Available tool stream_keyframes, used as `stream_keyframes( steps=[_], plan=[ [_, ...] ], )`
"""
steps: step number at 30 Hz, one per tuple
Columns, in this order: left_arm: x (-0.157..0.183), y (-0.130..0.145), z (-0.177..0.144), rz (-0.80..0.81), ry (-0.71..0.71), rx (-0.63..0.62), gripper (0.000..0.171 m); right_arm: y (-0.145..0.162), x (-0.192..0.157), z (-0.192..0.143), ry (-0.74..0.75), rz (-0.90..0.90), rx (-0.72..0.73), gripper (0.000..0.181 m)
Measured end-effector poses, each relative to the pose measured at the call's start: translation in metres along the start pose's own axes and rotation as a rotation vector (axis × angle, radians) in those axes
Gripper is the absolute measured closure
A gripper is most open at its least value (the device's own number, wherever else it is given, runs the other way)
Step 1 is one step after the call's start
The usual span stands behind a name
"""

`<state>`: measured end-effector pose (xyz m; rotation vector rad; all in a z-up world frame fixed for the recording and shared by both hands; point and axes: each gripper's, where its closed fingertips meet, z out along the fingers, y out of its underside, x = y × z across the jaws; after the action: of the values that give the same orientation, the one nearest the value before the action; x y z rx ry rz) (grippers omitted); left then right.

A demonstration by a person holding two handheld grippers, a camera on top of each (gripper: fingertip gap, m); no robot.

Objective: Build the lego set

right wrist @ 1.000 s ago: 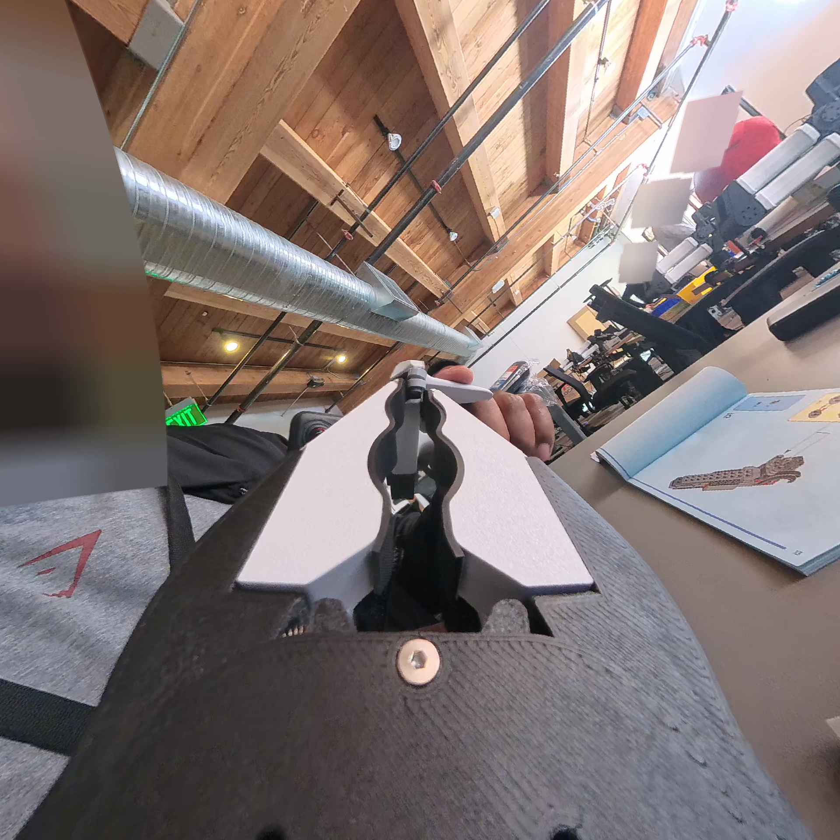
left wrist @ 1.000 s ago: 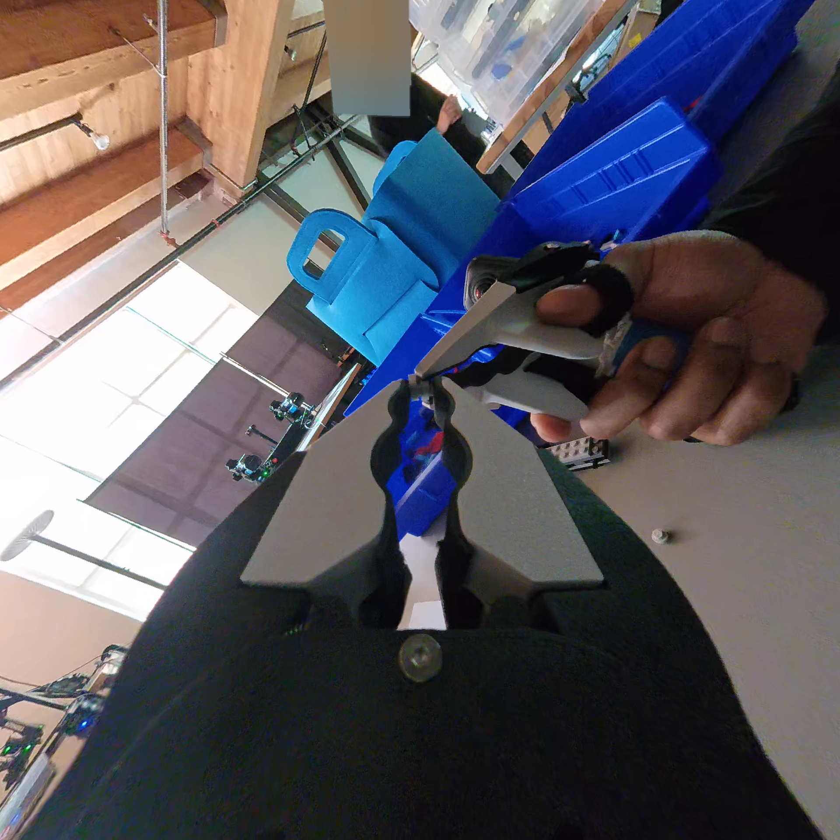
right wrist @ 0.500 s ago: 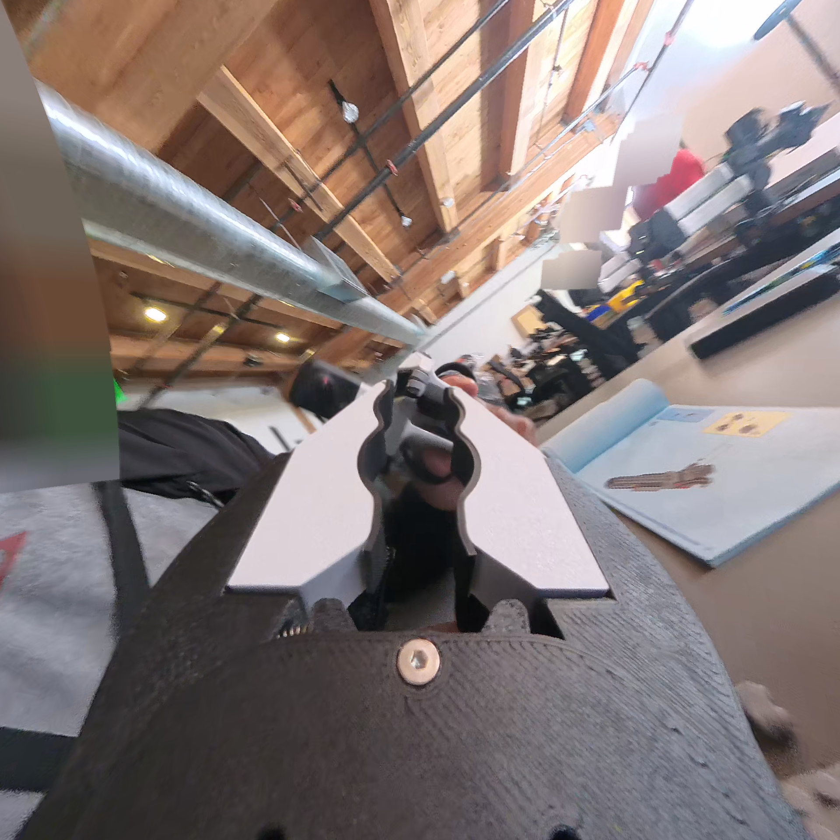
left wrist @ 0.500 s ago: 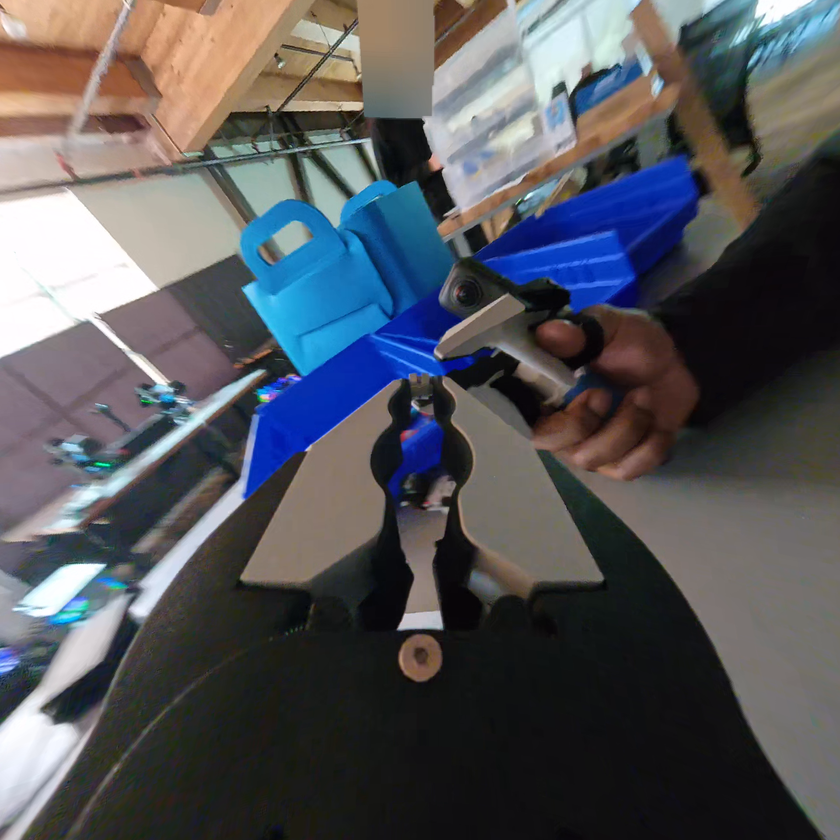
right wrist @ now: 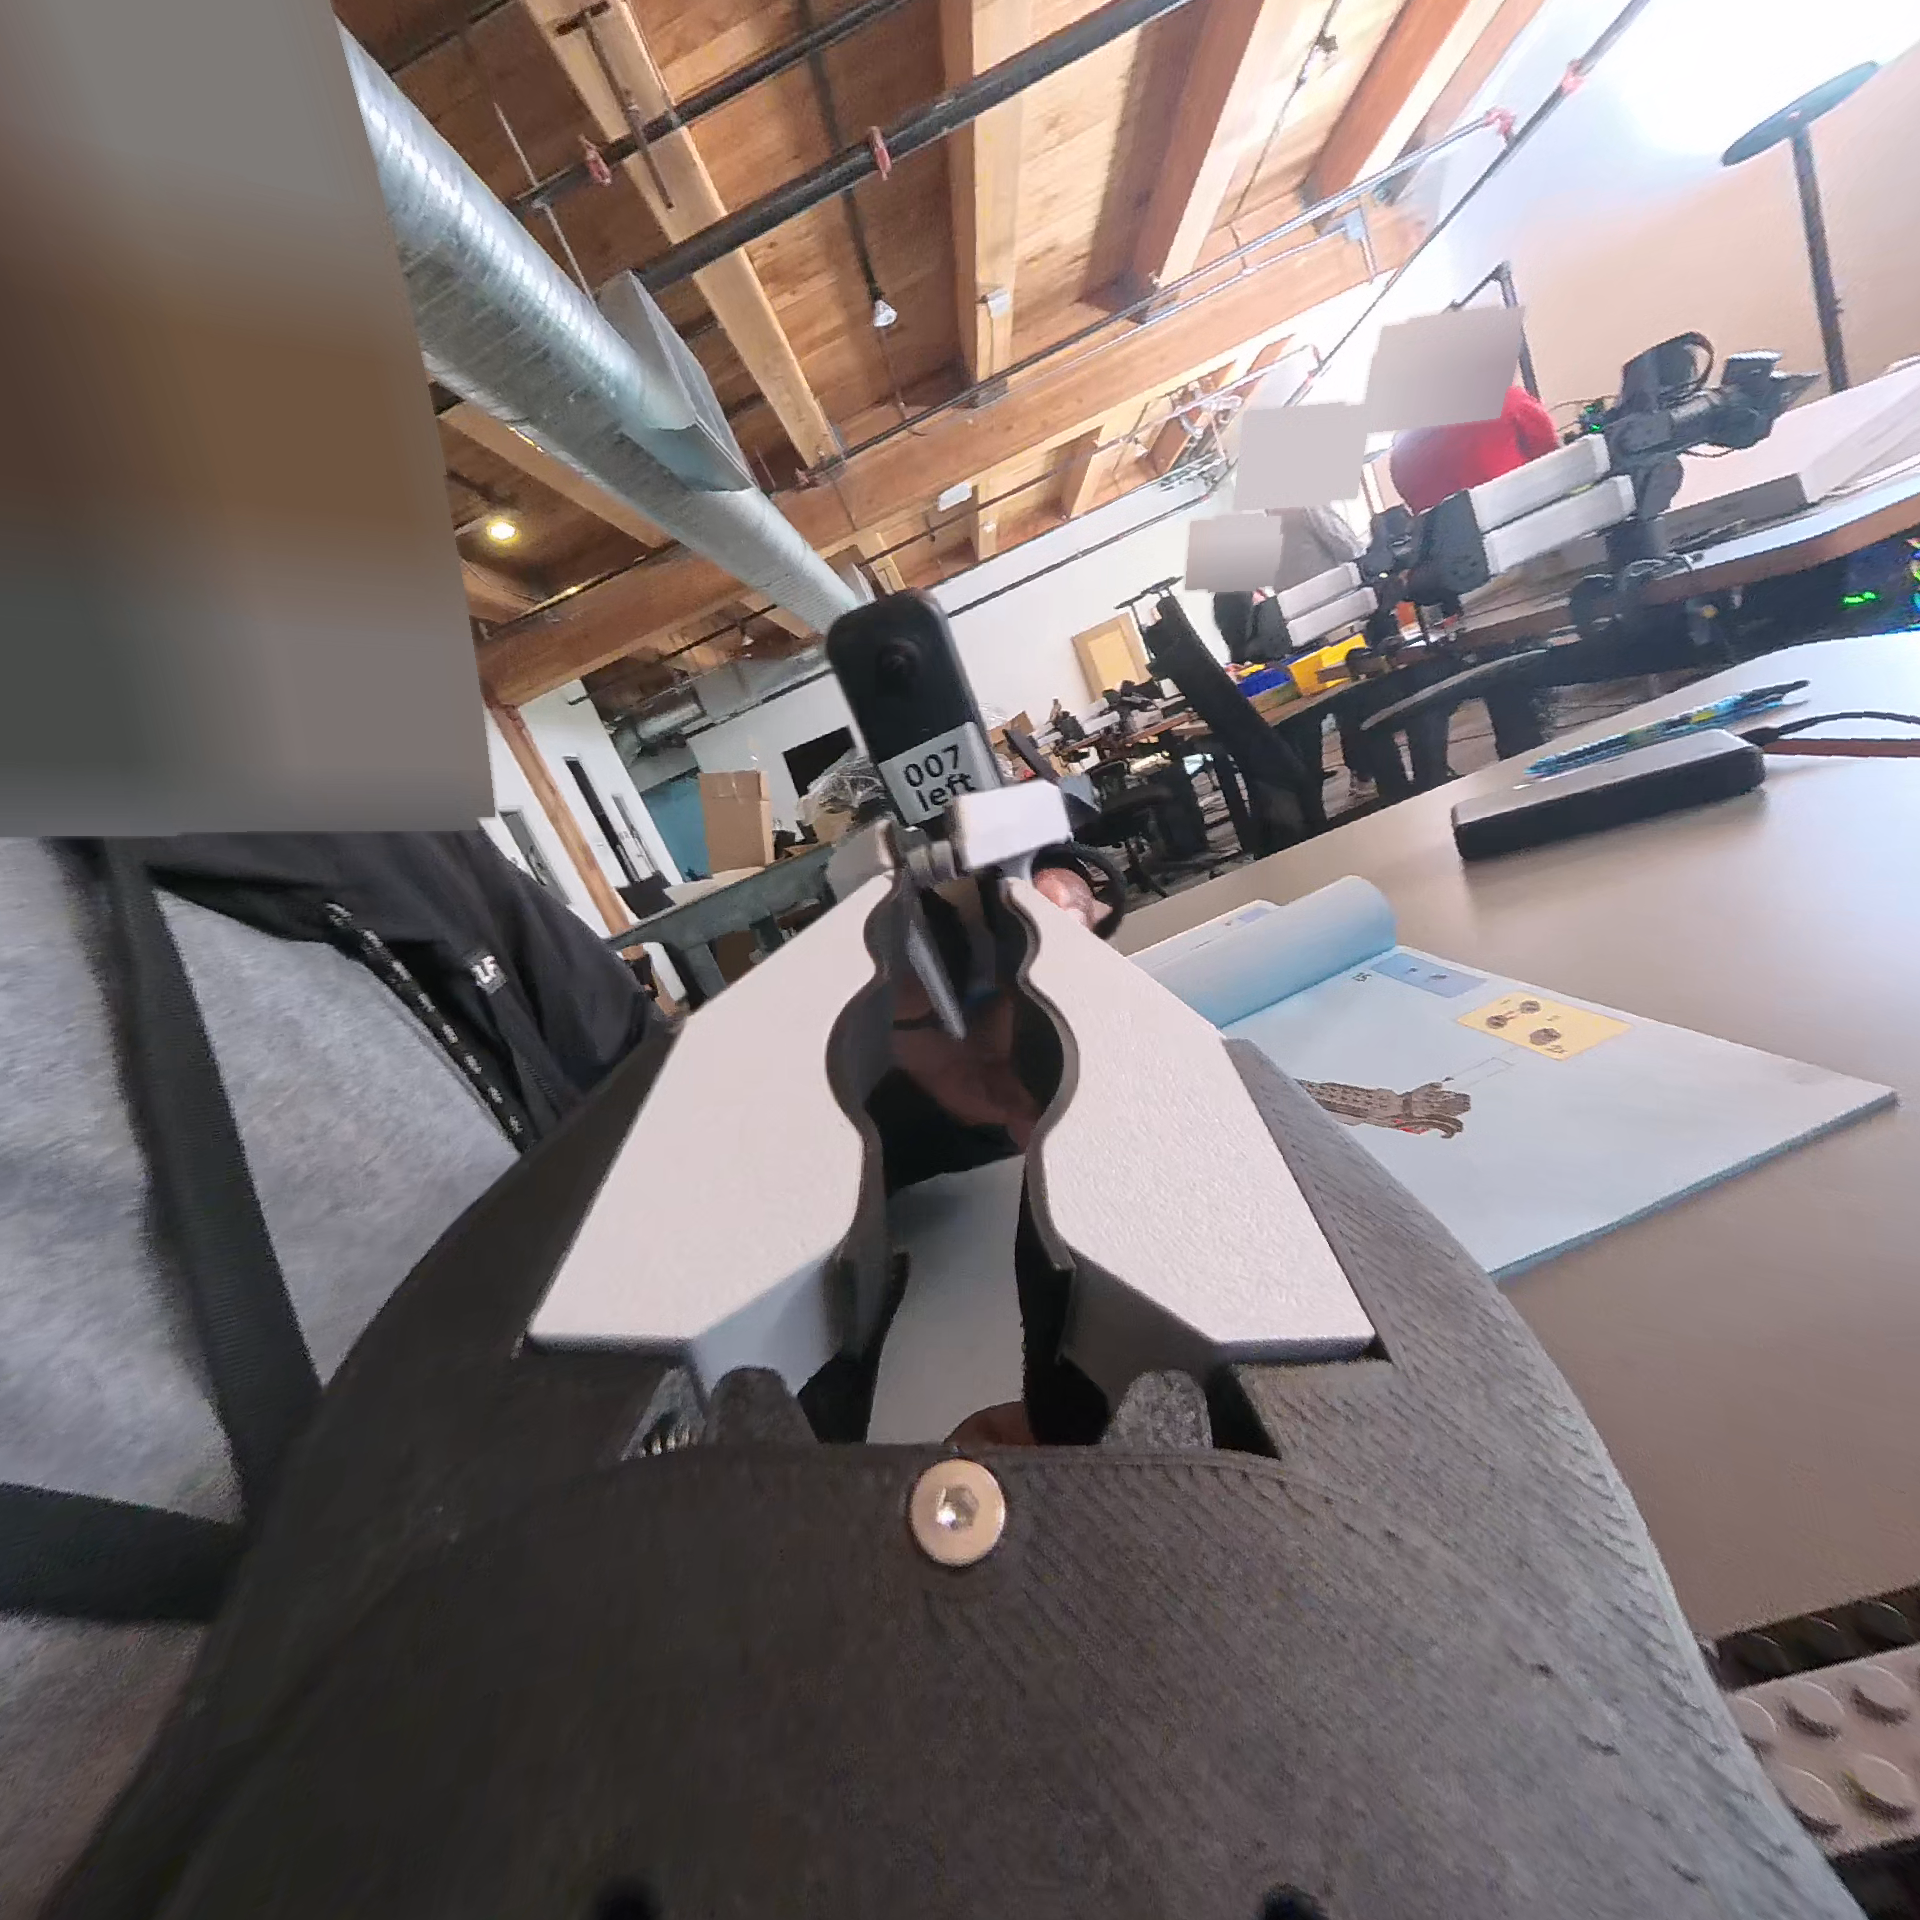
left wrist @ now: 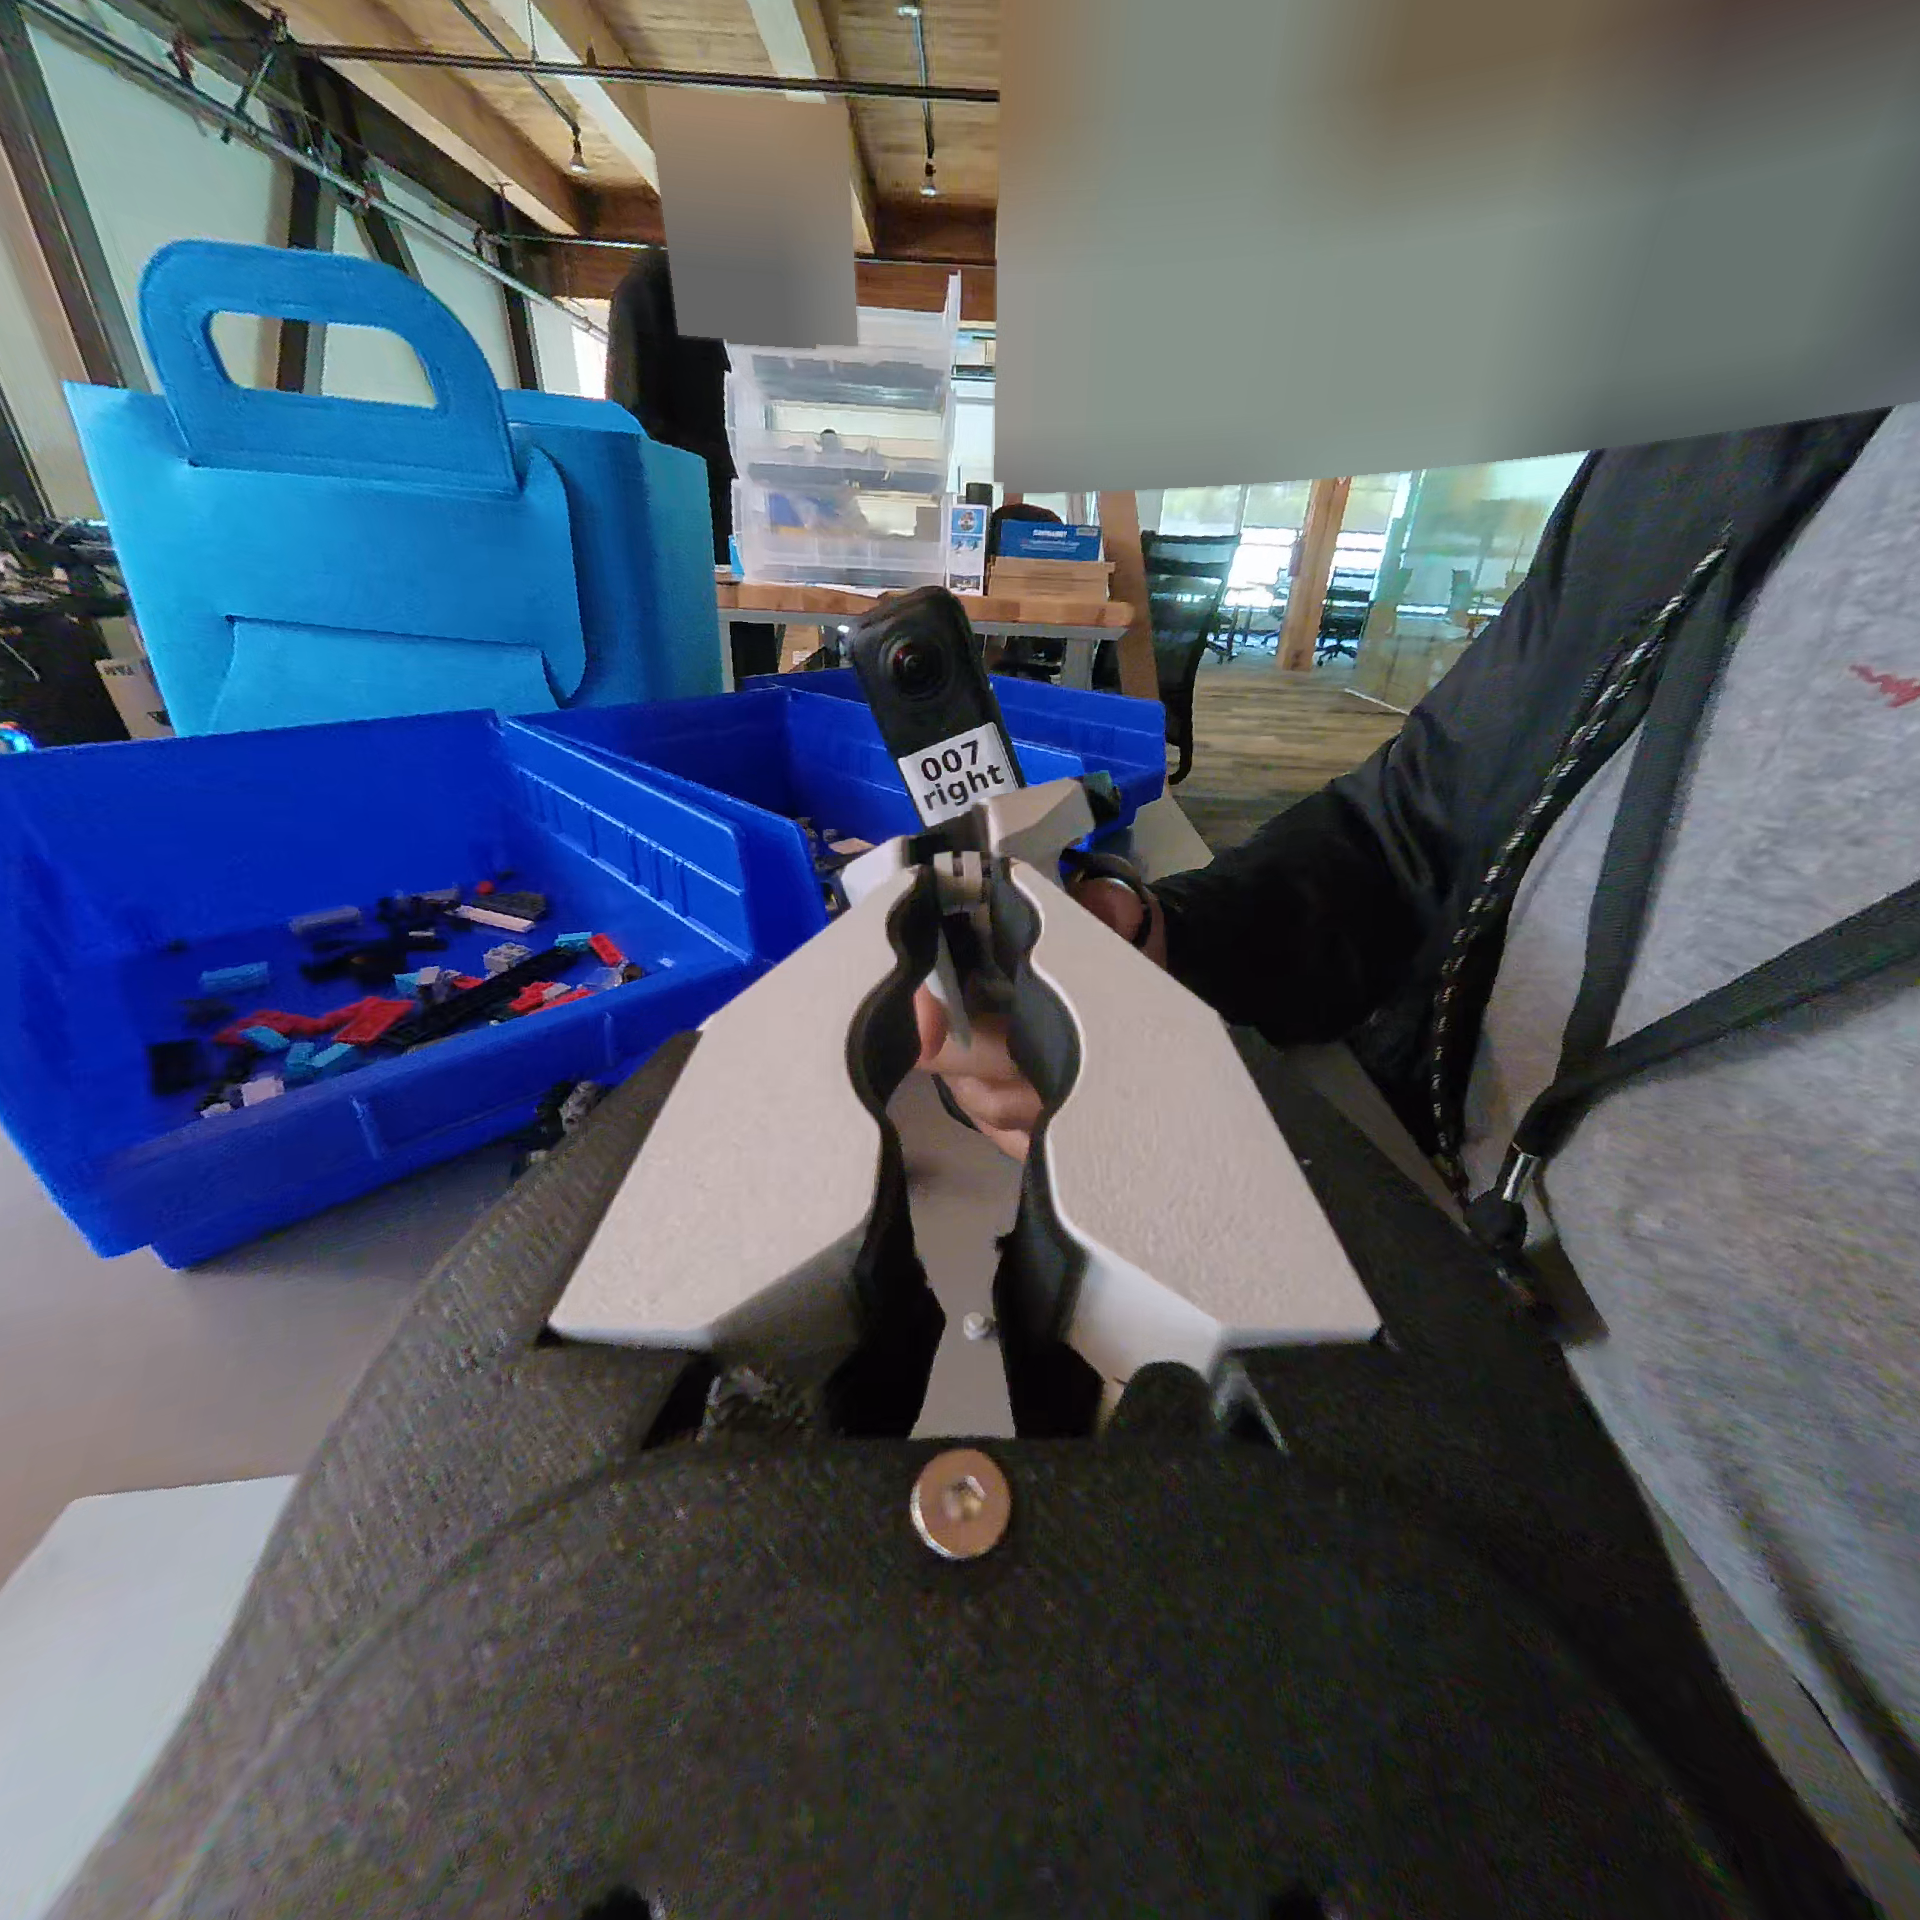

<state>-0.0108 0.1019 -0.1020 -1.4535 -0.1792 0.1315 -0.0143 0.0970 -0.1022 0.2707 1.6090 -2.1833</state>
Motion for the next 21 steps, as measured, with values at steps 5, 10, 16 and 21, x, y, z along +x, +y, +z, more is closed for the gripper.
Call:
stream_keyframes(
  steps=[5, 10, 16, 21],
  plan=[
    [0.000, 0.007, 0.000, 0.002, 0.007, -0.035, 0.161, 0.003, -0.002, 0.002, -0.014, -0.007, -0.017, 0.166],
    [0.001, 0.011, 0.001, -0.001, 0.015, -0.052, 0.161, 0.005, 0.000, 0.001, -0.003, -0.017, -0.025, 0.172],
    [0.000, 0.014, 0.001, -0.012, 0.019, -0.062, 0.161, 0.007, 0.002, 0.000, 0.012, -0.053, -0.045, 0.173],
    [0.003, 0.017, 0.001, -0.005, 0.036, -0.081, 0.161, 0.009, 0.005, 0.000, 0.042, -0.094, -0.063, 0.174]
  ],
)
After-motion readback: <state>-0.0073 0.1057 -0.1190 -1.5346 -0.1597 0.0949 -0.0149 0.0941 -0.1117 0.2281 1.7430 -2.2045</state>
